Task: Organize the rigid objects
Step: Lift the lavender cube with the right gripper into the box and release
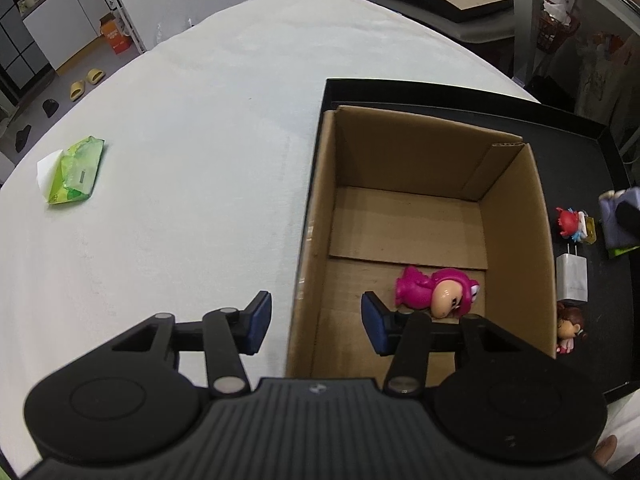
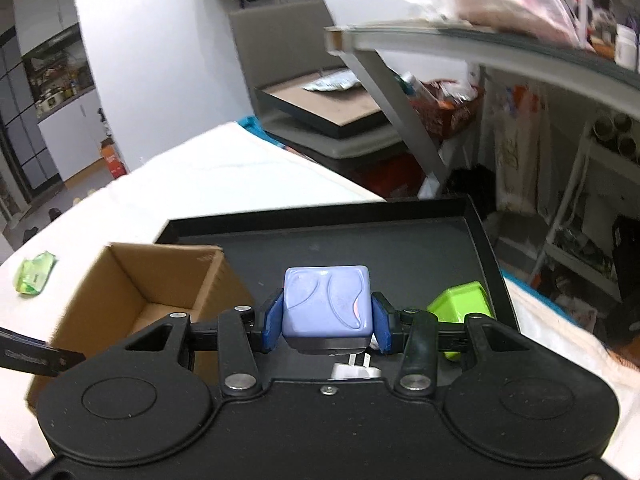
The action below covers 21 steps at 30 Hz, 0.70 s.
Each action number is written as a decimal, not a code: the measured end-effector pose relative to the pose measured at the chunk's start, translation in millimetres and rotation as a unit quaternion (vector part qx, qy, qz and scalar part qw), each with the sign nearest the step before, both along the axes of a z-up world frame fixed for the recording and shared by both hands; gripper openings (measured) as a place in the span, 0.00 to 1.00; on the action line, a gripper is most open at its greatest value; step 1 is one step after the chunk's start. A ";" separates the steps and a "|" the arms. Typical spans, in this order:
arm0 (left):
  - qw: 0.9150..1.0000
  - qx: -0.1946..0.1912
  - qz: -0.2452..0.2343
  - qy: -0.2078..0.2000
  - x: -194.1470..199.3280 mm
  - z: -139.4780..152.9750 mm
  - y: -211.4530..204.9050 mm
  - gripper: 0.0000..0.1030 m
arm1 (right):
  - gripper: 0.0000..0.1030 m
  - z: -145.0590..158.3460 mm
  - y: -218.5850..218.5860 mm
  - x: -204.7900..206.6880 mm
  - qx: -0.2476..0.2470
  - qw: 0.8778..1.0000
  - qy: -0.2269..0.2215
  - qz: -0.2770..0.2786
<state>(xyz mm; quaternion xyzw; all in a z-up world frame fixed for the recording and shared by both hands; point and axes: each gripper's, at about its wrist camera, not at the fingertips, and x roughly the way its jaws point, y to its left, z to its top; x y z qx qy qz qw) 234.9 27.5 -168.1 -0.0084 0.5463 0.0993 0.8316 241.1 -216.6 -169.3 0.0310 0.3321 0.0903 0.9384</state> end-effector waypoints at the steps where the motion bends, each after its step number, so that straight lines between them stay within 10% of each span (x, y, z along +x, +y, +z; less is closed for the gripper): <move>1: 1.000 -0.001 0.000 0.000 -0.6 0.1 2.6 0.48 | 0.42 3.5 3.7 -1.7 -0.002 1.000 -0.005 0.003; 21: 0.997 -0.069 -0.022 0.018 -3.6 -14.2 30.2 0.19 | 0.42 24.6 91.3 -10.5 -0.029 0.996 0.011 0.083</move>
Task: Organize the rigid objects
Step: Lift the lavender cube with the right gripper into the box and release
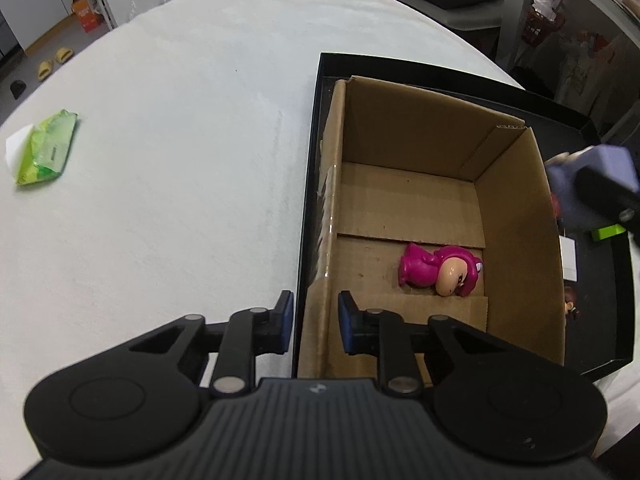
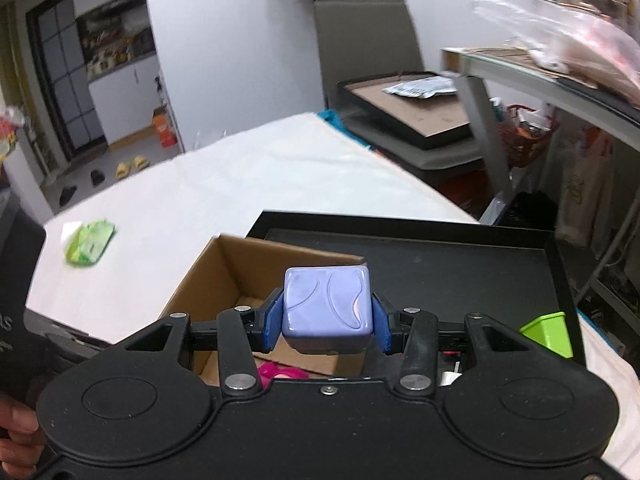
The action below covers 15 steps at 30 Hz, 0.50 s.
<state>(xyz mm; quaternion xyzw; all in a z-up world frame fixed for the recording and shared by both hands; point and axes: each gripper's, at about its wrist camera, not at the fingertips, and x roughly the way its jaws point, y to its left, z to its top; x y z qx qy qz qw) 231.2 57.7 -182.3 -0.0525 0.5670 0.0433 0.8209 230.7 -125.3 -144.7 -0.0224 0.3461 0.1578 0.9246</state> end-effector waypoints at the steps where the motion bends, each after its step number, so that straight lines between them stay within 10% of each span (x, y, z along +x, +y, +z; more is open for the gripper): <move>1: 1.000 -0.007 0.001 0.000 0.4 -0.6 2.0 0.16 | 0.42 -2.2 3.8 1.0 -0.004 1.000 0.002 0.002; 15: 0.997 -0.071 0.010 0.004 2.9 -6.0 25.6 0.11 | 0.43 -21.4 60.0 24.1 -0.026 0.999 0.039 0.024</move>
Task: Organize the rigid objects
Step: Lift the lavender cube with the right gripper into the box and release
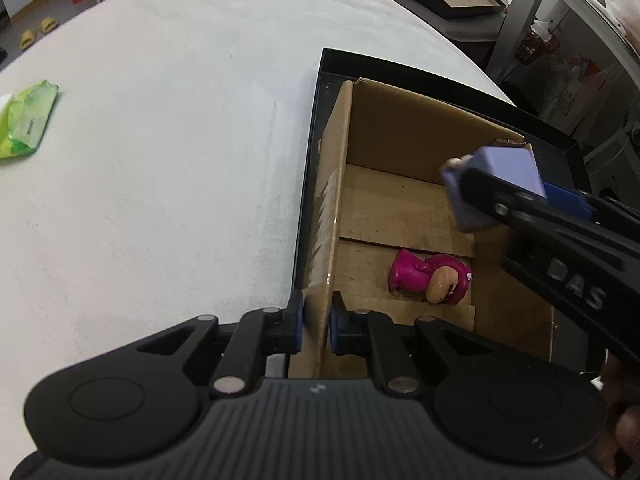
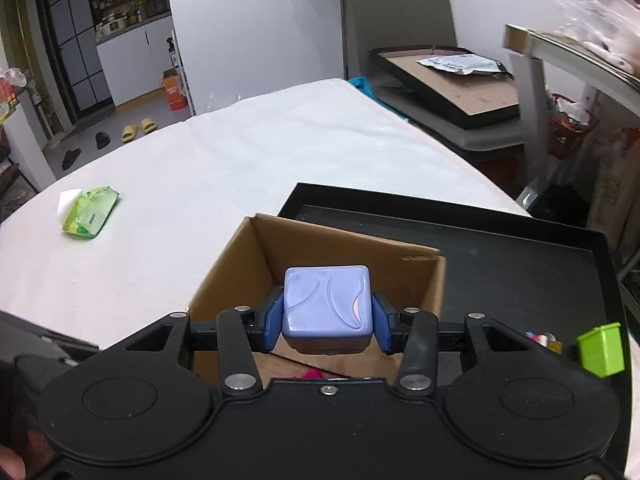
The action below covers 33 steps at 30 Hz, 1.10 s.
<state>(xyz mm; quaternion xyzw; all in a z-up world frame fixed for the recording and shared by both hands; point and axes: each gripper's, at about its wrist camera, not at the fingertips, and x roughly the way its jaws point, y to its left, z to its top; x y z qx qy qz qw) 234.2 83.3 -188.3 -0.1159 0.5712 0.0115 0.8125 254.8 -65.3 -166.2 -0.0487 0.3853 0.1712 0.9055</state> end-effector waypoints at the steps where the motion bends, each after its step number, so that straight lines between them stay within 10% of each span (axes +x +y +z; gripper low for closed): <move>1: 1.000 -0.007 0.002 0.002 0.5 -0.3 2.6 0.11 | 0.43 -1.0 2.7 2.2 0.002 1.000 0.004 0.000; 18: 0.999 -0.042 0.002 0.018 7.3 -2.3 16.6 0.15 | 0.51 1.5 24.0 18.4 0.017 1.000 -0.009 0.010; 33: 0.999 0.037 0.011 0.017 -8.3 14.0 -4.6 0.28 | 0.65 11.9 -29.9 -19.5 0.022 0.998 -0.016 -0.061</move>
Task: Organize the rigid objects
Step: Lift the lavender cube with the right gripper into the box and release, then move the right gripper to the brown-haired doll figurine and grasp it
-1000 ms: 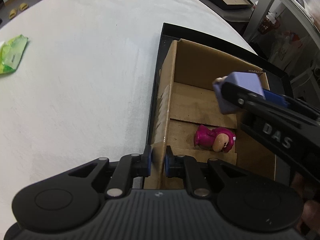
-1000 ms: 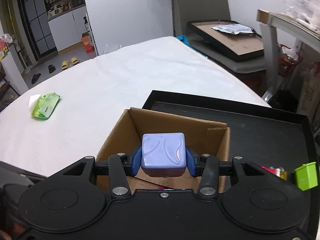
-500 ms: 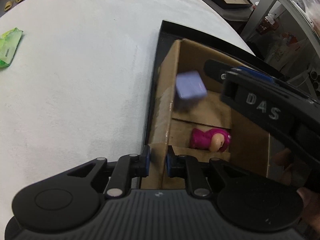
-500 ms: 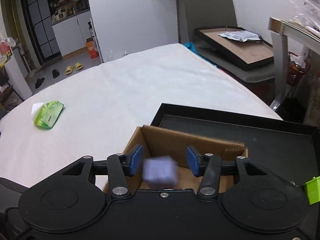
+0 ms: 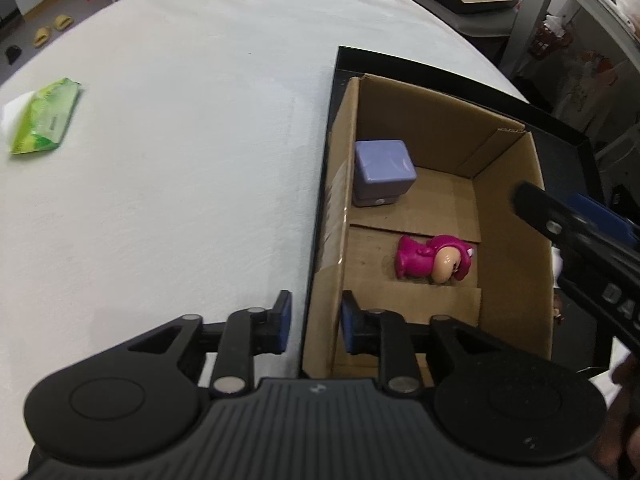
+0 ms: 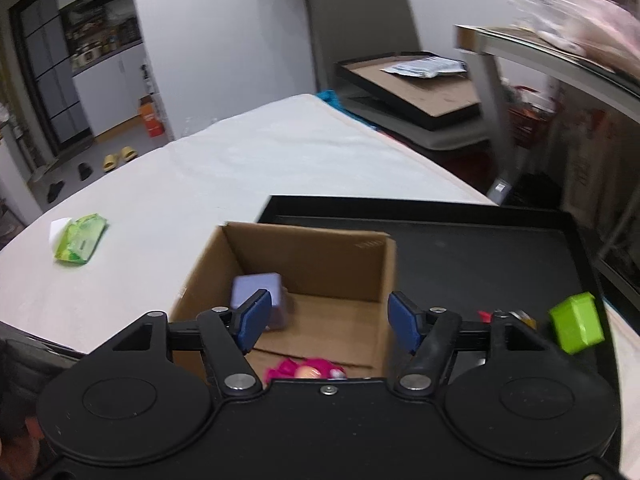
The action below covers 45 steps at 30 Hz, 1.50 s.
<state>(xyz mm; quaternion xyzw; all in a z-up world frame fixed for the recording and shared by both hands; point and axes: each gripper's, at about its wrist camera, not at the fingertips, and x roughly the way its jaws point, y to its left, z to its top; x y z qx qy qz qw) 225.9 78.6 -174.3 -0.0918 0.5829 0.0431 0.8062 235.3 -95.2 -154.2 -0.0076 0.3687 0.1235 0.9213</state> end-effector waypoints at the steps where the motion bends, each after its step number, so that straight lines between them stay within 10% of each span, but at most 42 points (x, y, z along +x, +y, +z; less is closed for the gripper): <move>1: 1.000 0.004 0.002 0.000 -1.5 1.1 -1.5 0.34 | 0.69 0.5 -4.3 -3.3 0.001 1.000 -0.001 -0.011; 17: 0.997 0.072 0.030 -0.019 -13.3 20.8 -27.2 0.52 | 0.75 -5.2 -50.9 -47.0 -0.011 0.998 -0.003 -0.069; 45: 0.987 0.149 0.053 0.013 17.9 6.4 -78.8 0.52 | 0.67 -95.5 -125.7 -8.2 0.036 0.978 0.161 -0.131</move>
